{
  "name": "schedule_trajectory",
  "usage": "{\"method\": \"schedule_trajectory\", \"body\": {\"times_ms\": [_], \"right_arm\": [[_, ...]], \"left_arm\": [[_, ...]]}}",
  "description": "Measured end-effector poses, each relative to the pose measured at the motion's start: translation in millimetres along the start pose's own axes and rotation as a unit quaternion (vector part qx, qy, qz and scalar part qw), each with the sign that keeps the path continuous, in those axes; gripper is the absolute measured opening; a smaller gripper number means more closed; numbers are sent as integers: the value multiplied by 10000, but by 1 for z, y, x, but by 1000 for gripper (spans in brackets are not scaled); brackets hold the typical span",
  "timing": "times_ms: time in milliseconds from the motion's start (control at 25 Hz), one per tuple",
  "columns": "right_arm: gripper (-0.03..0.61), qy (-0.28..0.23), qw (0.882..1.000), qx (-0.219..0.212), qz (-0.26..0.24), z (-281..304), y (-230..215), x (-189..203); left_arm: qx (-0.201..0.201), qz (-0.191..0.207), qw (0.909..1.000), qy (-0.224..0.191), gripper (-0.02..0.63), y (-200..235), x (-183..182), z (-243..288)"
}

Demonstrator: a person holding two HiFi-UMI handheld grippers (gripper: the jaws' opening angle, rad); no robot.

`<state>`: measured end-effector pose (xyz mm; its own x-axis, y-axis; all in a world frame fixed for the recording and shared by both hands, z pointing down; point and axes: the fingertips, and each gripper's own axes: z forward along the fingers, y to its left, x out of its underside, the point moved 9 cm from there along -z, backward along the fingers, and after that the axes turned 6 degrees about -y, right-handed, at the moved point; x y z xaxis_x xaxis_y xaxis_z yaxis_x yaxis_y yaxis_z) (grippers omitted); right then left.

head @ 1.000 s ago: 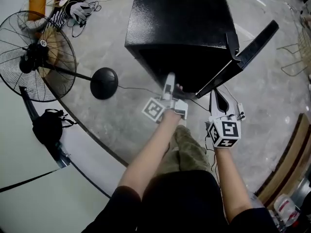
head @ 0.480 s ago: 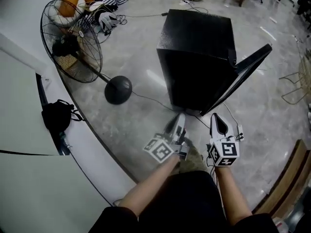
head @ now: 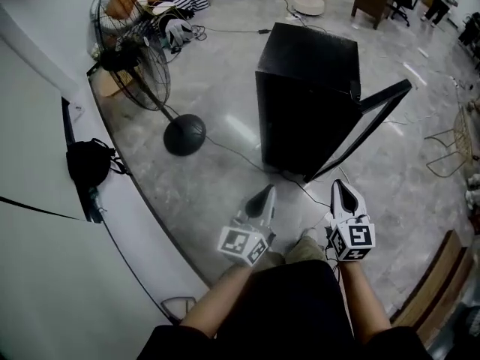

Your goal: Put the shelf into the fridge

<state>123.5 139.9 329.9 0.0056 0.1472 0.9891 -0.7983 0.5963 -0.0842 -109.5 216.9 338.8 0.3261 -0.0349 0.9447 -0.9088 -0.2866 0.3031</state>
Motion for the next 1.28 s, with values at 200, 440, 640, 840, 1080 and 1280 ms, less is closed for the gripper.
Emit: {"method": "schedule_trajectory", "body": {"times_ms": [200,440,640,840,1080,1280], "right_arm": [[2,17,9996,-284,-52,-18,13,0],[0,67,9985,-535,-116,-41,7,-2],[0,-13,9984,-542,-155,-67,-10,-11],[-2,-36,9981,-608,-79,-92,-21,-14],[-2,-64,9976,-691,-38,-117,-23,-14],[-5,44,9971,-751,-78,-140,-25,-13]], "left_arm": [[-175,361,9992,-38,2,-9,-13,-26],[-432,534,9976,0,2,-32,-19,-38],[-505,609,9967,159,2,-62,-14,-41],[-591,612,9962,206,2,-88,-10,-45],[-645,675,9954,196,2,-119,-11,-58],[-733,709,9946,181,2,-141,-13,-71]]}}
